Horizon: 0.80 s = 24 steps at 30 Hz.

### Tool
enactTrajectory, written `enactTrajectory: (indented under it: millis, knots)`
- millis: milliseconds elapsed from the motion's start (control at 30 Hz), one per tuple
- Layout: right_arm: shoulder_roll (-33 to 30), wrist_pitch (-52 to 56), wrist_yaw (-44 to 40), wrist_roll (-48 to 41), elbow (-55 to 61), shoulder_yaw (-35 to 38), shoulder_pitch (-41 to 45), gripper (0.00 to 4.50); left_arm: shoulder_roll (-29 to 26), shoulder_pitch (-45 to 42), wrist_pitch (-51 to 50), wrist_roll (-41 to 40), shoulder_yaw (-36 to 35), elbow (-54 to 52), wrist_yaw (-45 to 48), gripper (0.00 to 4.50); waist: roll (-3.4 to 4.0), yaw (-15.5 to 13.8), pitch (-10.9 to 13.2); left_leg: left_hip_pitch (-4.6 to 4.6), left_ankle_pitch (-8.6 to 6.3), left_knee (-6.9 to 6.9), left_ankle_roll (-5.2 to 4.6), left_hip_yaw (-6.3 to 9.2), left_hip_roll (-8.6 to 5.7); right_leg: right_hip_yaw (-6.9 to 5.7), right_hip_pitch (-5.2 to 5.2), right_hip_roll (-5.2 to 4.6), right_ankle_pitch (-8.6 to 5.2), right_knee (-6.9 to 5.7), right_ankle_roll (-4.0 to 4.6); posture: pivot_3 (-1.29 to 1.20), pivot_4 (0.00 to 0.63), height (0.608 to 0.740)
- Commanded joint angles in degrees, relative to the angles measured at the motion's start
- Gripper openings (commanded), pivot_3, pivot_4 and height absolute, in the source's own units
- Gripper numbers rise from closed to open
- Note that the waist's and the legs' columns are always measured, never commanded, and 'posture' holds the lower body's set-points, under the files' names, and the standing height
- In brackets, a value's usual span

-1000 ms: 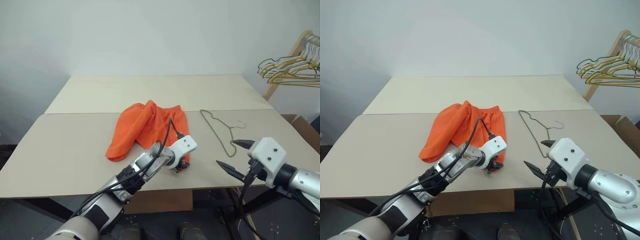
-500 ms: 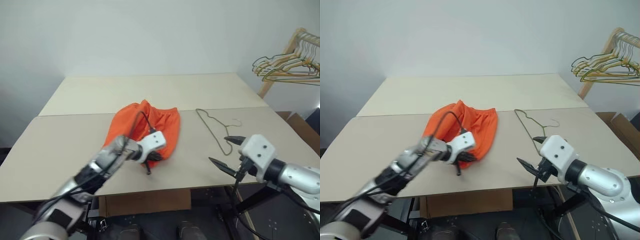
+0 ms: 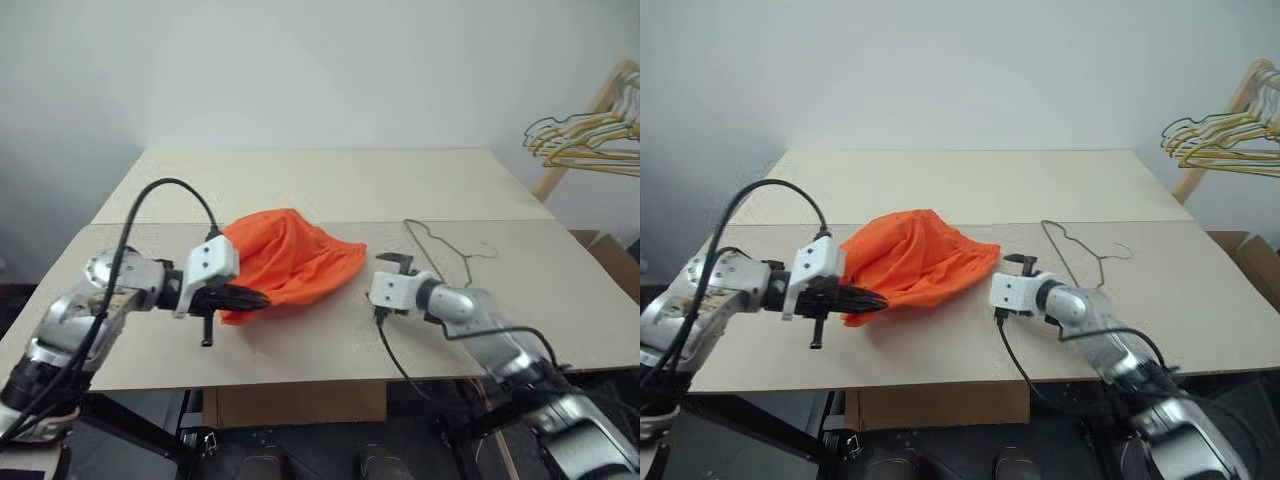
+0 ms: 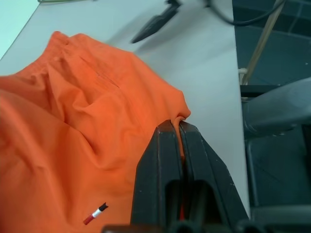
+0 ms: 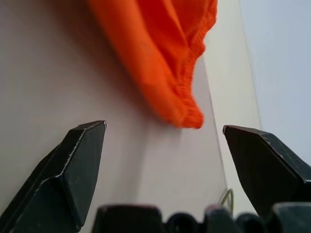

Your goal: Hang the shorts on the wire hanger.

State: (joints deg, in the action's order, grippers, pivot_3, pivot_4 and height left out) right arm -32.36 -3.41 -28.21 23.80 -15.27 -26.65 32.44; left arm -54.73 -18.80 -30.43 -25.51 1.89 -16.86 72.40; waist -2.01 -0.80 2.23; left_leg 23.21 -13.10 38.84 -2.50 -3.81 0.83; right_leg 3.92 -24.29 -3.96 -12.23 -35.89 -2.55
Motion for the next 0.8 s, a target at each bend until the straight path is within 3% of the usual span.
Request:
enactTrajectory:
  millis: [33,167,267,633,800]
  knots:
    - [2.44,-7.52,3.58,3.27,-10.96,-1.28,5.85,4.50,-2.21,2.45,0.76,-3.23,-5.55,-3.66,1.39,0.02,-0.01,-0.87,0.01,0.02,0.00,-0.01,0.00,-0.01,0.01,-0.04,0.01,0.01,0.00,0.00,-0.01,0.24,0.000,0.740]
    - [4.62,-13.58,3.69,4.21,-19.69,-2.20,9.99,4.50,-2.72,5.34,0.23,-4.01,-7.75,-5.70,-0.10,0.02,0.00,-2.90,0.01,0.03,0.00,-0.06,0.01,-0.02,0.01,-0.16,0.01,0.02,-0.05,-0.03,0.05,0.28,0.000,0.740]
    - [4.76,-17.97,2.85,4.91,-23.39,-2.71,11.71,3.90,-2.76,6.97,-0.53,-4.02,-8.59,-7.02,-1.85,0.00,0.01,-3.76,0.02,0.01,0.01,-0.05,0.03,-0.03,0.02,-0.16,0.02,0.01,-0.08,-0.07,0.12,0.28,0.000,0.740]
    - [-2.31,-24.67,-1.11,3.70,-20.47,-0.22,8.08,0.02,-3.09,8.24,2.72,-2.22,-6.73,-5.52,-1.25,0.00,0.03,-4.77,0.03,-0.04,0.03,-0.05,0.07,-0.03,0.10,-0.19,0.00,0.12,-0.14,-0.17,0.24,0.23,0.000,0.740]
    - [-8.90,-23.92,-3.60,1.56,-12.22,3.89,2.97,0.02,-3.70,6.22,10.28,2.74,-2.75,0.16,2.70,0.00,0.03,-4.68,0.03,-0.03,0.03,-0.05,0.07,-0.04,0.10,-0.19,-0.01,0.14,-0.16,-0.16,0.27,0.20,0.000,0.740]
